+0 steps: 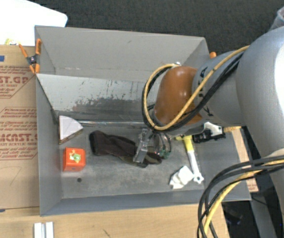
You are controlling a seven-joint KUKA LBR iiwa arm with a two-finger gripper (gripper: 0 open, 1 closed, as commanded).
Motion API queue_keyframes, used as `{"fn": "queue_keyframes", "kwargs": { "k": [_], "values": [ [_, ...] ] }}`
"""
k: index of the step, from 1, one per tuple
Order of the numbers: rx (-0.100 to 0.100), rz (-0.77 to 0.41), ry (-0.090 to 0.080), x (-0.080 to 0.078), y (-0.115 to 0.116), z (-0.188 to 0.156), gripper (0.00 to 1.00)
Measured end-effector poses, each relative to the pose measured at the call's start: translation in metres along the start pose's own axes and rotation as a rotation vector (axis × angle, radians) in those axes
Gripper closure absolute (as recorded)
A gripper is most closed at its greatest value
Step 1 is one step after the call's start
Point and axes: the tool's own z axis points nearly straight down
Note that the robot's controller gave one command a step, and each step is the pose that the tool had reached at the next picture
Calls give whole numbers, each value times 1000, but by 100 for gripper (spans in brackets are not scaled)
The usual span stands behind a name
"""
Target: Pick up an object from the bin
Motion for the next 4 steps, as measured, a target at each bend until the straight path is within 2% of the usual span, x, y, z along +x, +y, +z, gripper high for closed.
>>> {"fn": "queue_keyframes", "kwargs": {
  "k": [1,2,3,4],
  "values": [
    [0,0,0,0,0,0,100],
    [0,-31,4,0,-1,-80,100],
    [-1,-35,-6,-9,-6,-29,100],
    [1,-35,6,-2,-12,-88,100]
  ]
}}
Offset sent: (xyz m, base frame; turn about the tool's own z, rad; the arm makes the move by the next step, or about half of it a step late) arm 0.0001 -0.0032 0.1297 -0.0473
